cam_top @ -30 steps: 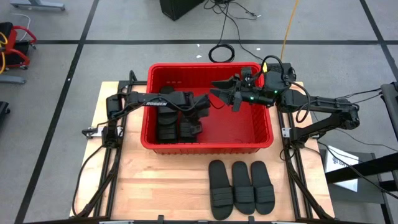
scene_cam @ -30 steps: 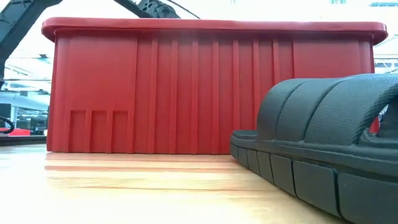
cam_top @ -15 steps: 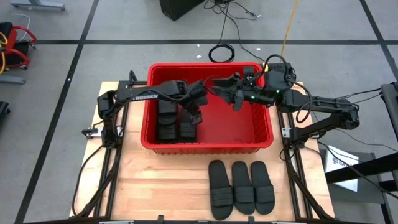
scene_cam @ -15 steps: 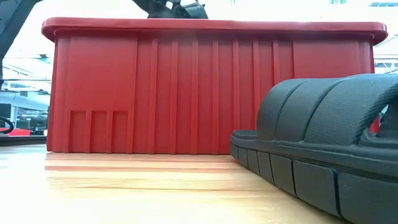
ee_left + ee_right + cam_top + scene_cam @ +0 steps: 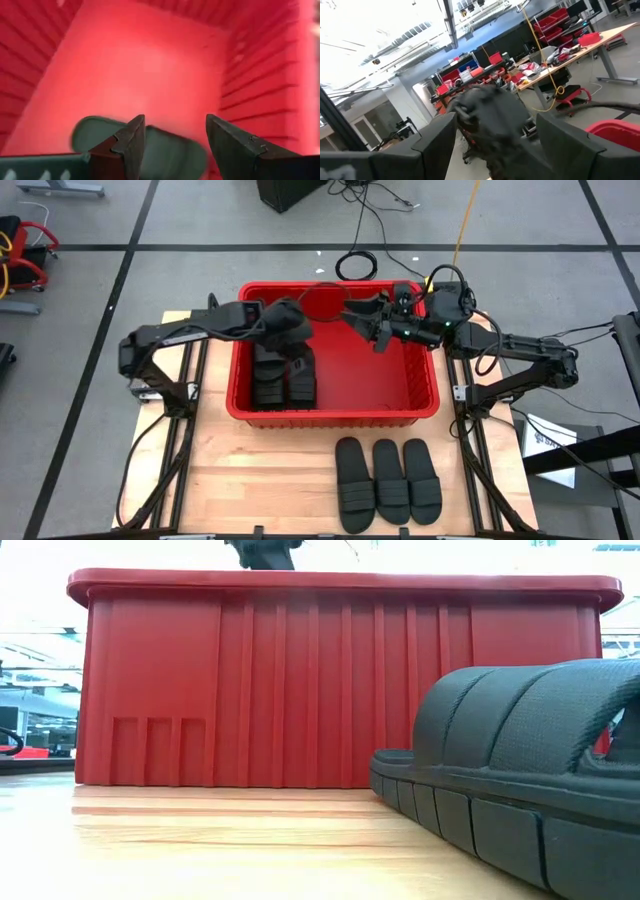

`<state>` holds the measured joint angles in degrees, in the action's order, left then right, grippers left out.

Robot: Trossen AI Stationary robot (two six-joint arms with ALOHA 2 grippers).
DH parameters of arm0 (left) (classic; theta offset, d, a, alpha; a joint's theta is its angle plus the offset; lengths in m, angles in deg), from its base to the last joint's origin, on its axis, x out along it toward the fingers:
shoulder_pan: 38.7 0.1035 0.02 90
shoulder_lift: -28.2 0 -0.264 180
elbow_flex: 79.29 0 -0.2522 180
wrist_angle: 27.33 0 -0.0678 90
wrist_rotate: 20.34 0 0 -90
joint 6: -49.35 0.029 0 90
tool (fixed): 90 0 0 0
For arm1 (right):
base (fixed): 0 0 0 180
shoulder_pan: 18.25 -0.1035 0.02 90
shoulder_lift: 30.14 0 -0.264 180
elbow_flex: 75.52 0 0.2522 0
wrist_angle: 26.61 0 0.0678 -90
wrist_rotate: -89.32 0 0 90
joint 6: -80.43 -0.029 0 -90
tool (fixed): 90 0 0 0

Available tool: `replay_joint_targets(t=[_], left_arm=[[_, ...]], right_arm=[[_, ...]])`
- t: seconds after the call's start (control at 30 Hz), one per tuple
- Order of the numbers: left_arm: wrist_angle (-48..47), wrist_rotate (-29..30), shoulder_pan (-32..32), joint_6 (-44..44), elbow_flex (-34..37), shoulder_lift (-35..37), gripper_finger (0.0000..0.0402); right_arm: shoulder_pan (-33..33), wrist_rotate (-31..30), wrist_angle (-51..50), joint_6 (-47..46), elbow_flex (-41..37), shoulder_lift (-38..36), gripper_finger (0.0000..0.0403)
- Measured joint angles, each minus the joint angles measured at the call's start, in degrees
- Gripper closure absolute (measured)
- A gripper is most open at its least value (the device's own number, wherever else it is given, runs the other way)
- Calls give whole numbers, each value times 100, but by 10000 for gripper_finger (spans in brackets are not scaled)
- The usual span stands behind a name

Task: Pick and place slides into bin
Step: Put the black slide into the red bin

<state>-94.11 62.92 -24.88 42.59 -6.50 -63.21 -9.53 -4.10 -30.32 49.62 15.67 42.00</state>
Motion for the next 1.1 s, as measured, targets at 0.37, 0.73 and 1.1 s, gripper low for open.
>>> replay_joint_targets(t=[0.37,0.73,1.1], left_arm=[[-46,-1082,-1043,-344,-2,325,199],[1134,-1482,-2085,-787,480,331,199],[3289,-1852,-2313,-1881,1846,323,199]], right_arm=[[192,15,9,-106,0,-22,138],[214,44,262,-151,0,-24,138],[210,48,257,-216,0,-24,138]])
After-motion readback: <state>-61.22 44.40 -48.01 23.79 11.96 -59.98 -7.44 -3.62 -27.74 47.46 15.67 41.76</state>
